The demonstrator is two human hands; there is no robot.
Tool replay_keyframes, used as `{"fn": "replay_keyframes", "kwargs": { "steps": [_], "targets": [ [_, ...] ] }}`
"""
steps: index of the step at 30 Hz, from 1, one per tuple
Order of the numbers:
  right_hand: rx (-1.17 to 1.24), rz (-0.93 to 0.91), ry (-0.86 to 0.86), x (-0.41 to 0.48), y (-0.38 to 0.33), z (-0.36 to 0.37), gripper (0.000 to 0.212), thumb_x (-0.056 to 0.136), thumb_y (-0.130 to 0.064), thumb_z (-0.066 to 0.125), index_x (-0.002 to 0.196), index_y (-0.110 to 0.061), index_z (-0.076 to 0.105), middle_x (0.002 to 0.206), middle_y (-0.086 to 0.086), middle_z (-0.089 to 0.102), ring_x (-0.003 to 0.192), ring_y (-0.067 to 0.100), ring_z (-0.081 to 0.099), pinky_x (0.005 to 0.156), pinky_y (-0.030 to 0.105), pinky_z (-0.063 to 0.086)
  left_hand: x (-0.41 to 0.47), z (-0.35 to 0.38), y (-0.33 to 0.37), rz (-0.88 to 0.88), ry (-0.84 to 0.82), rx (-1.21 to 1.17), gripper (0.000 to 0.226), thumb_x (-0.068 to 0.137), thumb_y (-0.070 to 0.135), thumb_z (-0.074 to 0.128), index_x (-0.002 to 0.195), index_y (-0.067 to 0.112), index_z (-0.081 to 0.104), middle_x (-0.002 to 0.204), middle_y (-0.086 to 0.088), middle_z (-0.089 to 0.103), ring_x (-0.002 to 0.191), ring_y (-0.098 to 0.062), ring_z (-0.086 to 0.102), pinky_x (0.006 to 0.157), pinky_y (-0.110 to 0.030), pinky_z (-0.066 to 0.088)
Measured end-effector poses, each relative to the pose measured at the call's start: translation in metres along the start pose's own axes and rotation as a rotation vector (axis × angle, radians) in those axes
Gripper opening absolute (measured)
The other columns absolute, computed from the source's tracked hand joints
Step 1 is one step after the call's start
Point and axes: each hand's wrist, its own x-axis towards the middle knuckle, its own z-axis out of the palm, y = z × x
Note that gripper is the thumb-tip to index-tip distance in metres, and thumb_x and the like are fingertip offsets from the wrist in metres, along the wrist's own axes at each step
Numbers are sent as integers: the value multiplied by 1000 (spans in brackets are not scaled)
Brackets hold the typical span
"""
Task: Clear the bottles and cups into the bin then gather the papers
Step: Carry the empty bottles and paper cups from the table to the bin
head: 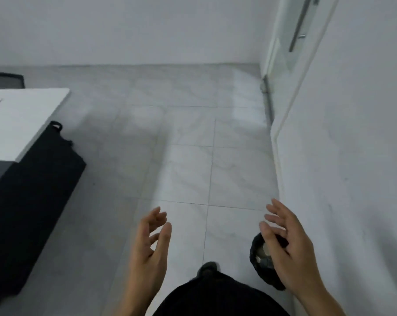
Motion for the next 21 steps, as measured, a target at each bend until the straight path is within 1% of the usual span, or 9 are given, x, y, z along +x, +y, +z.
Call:
{"fn": "replay_keyframes", "kwargs": {
  "steps": [1,5,8,9,11,13,16,19,21],
  "targets": [
    [0,-26,-68,-1,-3,3,52,89,-37,61,139,-32,48,131,-21,58,119,0,58,94,17,48,-15,-11,-1,-6,68,6,31,95,24,59,123,37,55,117,9,66,111,-4,61,88,-25,48],
    [32,-66,-306,-21,-4,30,56,83,-36,65,137,-33,50,130,-20,60,116,1,60,89,14,49,-91,-50,-19,-74,328,49,37,90,32,57,127,33,54,117,10,66,108,-2,62,82,-19,50],
    [43,-101,-431,-46,3,61,54,81,-33,68,133,-38,52,128,-21,61,115,2,62,89,20,52,-149,-83,-35,-99,528,87,31,91,33,63,121,40,55,113,15,67,109,-4,63,83,-10,49],
    [39,-113,-489,-54,3,73,53,83,-31,69,132,-40,52,128,-22,61,115,1,61,89,22,53,-169,-98,-40,-118,593,99,31,91,34,63,120,43,54,114,14,67,110,-5,64,83,-9,49],
    [12,-119,-634,-75,-2,99,53,86,-25,71,132,-41,50,129,-24,59,115,-2,60,88,22,53,-215,-125,-47,-173,724,105,32,89,41,63,120,46,54,116,11,67,111,-7,64,83,-11,50],
    [1,-157,-756,-99,-17,125,55,87,-21,72,133,-40,50,129,-24,59,116,-2,59,89,23,53,-260,-149,-47,-200,887,116,37,83,47,61,119,47,55,116,10,68,110,-7,64,84,-13,51],
    [-45,-273,-912,-134,-45,175,57,86,-18,73,132,-42,49,128,-26,58,116,-2,59,88,23,52,-310,-183,-53,-236,1103,101,37,84,34,63,115,53,56,115,4,68,109,-10,65,83,-14,53],
    [-95,-386,-1084,-173,-68,238,59,86,-19,73,132,-45,46,126,-29,56,117,-3,57,87,20,49,-348,-221,-75,-295,1268,34,33,89,31,67,117,46,56,119,2,66,112,-11,64,84,-14,53],
    [-141,-439,-1170,-204,-83,286,58,85,-21,74,131,-46,46,123,-26,58,116,-4,57,85,17,49,-367,-252,-96,-338,1357,-15,34,87,34,67,119,39,57,122,3,65,114,-11,63,85,-20,54]
  ]
}}
